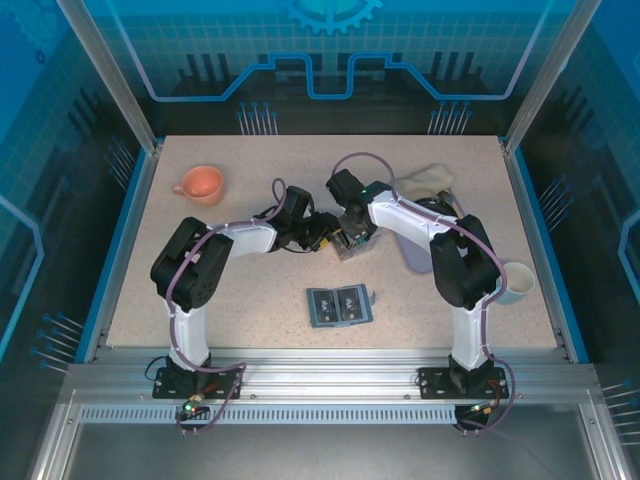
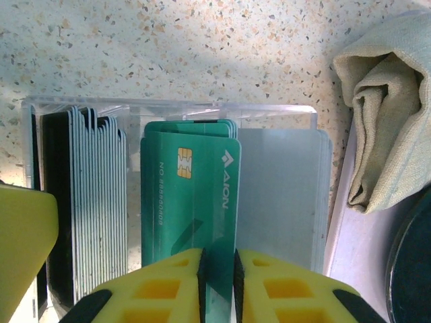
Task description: Put the credit cards into the card holder
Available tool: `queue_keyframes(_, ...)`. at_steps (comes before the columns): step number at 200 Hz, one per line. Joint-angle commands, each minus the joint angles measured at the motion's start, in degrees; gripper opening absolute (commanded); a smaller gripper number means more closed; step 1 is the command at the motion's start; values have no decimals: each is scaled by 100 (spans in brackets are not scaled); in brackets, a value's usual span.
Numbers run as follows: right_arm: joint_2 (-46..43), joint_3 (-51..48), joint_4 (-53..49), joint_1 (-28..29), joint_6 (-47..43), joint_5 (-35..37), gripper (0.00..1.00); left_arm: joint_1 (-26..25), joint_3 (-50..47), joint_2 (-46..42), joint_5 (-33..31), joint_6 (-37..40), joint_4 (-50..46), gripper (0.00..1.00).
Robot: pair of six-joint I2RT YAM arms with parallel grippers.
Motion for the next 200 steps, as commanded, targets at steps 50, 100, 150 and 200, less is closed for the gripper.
queue_keyframes(50, -269, -13, -185, -35, -44, 203, 15, 17, -136, 3, -70, 3, -509, 48)
queue_keyframes(100, -318, 48, -253, -66, -65, 189, 12, 19, -126, 3, -55, 1, -513, 48)
queue_keyframes(150, -411, 133, -341, -74, -52, 83, 6, 20, -124, -6, -50, 16, -521, 47)
queue_keyframes(200, -728, 95, -424, -234, 205, -664, 1, 21, -90, -67, -42, 69, -534, 48)
